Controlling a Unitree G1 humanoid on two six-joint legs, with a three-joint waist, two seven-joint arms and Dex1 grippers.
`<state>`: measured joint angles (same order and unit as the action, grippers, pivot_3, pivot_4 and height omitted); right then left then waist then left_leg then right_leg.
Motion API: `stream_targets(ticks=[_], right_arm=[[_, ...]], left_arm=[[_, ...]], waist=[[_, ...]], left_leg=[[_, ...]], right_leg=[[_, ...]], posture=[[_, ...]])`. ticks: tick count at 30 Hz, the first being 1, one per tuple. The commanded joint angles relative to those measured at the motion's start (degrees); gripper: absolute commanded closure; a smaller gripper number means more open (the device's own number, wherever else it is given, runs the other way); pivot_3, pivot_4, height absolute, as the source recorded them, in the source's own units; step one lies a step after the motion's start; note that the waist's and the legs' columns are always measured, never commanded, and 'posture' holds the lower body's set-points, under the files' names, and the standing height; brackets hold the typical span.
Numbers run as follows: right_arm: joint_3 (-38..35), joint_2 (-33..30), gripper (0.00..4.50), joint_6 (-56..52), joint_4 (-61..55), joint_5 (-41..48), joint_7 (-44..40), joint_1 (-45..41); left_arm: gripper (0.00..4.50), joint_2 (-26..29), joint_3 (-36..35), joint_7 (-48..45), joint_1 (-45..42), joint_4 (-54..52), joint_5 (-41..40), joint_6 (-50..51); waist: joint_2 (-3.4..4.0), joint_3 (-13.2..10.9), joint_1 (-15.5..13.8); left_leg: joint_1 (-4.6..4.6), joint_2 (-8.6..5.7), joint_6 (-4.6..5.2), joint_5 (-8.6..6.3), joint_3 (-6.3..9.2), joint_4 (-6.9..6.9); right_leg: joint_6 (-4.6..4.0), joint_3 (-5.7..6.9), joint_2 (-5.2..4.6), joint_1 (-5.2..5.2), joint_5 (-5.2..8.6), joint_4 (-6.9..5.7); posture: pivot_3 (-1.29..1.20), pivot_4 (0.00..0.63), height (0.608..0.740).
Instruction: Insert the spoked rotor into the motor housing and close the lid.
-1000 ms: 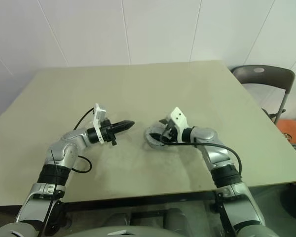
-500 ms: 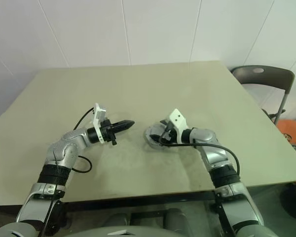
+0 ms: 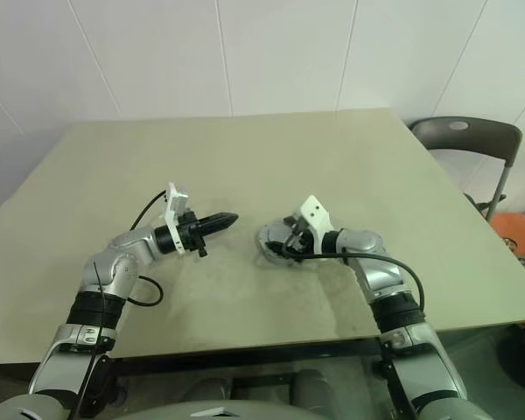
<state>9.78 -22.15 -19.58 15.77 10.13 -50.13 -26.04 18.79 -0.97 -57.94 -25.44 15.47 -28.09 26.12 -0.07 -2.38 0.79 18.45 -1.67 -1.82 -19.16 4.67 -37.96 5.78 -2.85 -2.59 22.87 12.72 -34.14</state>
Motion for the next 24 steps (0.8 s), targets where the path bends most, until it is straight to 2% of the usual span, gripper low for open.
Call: stream_targets(ticks=[1, 2, 5, 12, 24], right_arm=[[0.02, -0.23, 0.38, 1.20, 0.22, -1.17, 0.63, -0.44], [-0.11, -0.20, 0.54, 1.41, 0.51, -1.20, 0.68, -0.41], [-0.07, -0.24, 1.44, 1.07, 0.80, -1.36, 1.06, -0.49], [0.20, -0.25, 1.44, 2.35, 2.29, -2.41, 1.93, -1.12], [-1.29, -2.45, 1.44, 1.13, 4.80, -0.64, -1.36, -2.86]], left_arm=[[4.50, 0.32, -0.76, -0.05, -0.91, -0.85, -0.13, -0.97], [4.50, 0.32, -0.75, -0.02, -0.91, -0.87, -0.16, -0.96], [4.50, 0.29, -0.69, 0.03, -0.84, -0.97, -0.17, -0.97], [4.50, 0.30, -0.68, -0.01, -0.99, -0.77, -0.16, -1.07], [4.50, 0.08, -0.57, 0.08, -1.23, -0.82, -0.24, -0.93]], waist=[[0.00, 0.00, -0.01], [0.00, 0.00, 0.00], [0.00, 0.00, -0.01], [-0.01, 0.01, 0.00], [-0.02, 0.02, -0.12]], left_leg=[[0.00, 0.00, 0.00, 0.00, 0.00, 0.00], [0.00, 0.00, 0.00, 0.00, 0.00, 0.00], [-0.01, 0.00, 0.00, 0.00, 0.00, -0.02], [-0.08, -0.01, 0.00, 0.00, 0.00, -0.07], [-0.09, -0.03, -0.02, 0.02, 0.00, -0.13]], right_leg=[[0.00, 0.00, 0.00, 0.00, 0.00, 0.00], [0.00, 0.00, 0.00, 0.00, 0.00, 0.00], [0.00, 0.00, 0.00, -0.01, 0.00, -0.01], [-0.02, 0.00, 0.00, -0.12, -0.01, 0.00], [-0.04, 0.00, -0.02, -0.16, -0.02, -0.01]], posture=[[0.00, 0.000, 0.740], [0.00, 0.000, 0.740], [0.00, 0.000, 0.740], [0.00, 0.000, 0.740], [0.00, 0.000, 0.740]])
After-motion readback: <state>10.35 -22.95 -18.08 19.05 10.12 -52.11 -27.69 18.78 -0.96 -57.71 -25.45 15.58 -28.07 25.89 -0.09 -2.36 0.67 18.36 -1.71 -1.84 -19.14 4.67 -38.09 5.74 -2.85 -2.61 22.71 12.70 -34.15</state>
